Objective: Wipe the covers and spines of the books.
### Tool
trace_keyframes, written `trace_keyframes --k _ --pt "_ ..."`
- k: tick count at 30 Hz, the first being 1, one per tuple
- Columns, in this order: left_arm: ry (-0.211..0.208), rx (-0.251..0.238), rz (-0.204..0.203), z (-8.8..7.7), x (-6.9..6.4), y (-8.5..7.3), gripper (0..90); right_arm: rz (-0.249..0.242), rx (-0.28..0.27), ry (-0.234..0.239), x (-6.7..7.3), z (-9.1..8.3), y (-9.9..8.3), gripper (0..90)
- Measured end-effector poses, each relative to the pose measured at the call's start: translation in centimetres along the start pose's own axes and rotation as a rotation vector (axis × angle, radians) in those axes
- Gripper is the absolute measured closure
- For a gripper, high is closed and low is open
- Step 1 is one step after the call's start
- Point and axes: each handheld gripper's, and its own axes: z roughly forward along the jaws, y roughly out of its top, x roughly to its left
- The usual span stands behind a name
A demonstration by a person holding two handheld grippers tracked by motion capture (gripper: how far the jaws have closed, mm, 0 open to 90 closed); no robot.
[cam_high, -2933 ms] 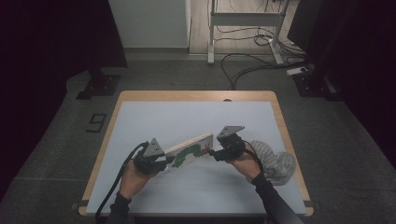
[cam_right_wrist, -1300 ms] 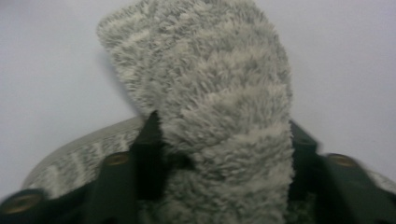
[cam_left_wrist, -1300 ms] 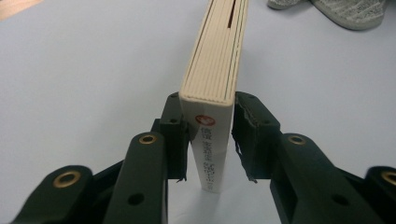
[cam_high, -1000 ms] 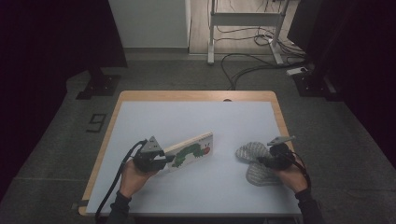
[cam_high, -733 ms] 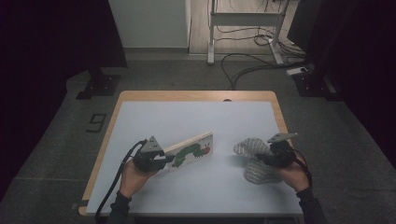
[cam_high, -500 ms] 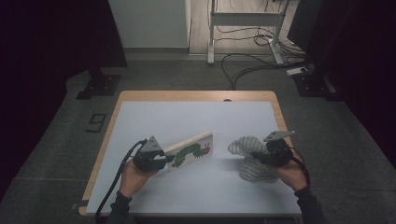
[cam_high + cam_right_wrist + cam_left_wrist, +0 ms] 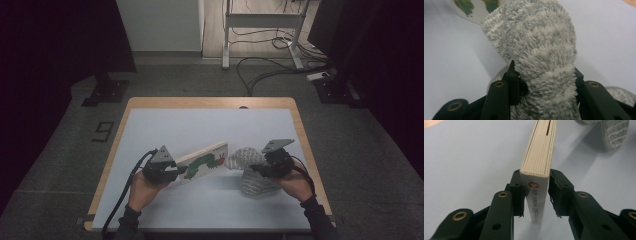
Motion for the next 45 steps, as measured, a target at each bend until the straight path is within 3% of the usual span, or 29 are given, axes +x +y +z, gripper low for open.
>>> trace_keyframes --k 11,19,34,39,42,45 --pt "0.000 -0.001 0.006 0.0 -0.1 0.0 66.1 -0.086 0.018 0.075 3.0 3.3 3.0 57.2" --pt "0.000 -0.001 0.008 0.0 -0.1 0.0 66.1 -0.131 0.041 0.114 4.9 6.3 4.1 57.2" --pt "0.004 -0.001 0.008 0.0 -0.1 0.0 66.1 -0.142 0.076 0.157 6.4 11.0 2.2 54.0" --pt "0.005 -0.002 0.009 0.0 -0.1 0.0 66.1 -0.144 0.067 0.166 6.3 10.9 2.2 44.5" --pt "0.005 -0.002 0.009 0.1 -0.1 0.0 66.0 -0.133 0.052 0.173 6.2 10.2 2.6 35.3" --pt "0.006 -0.001 0.010 0.0 -0.1 0.0 66.0 -0.114 0.021 0.194 6.0 9.1 3.0 31.8"
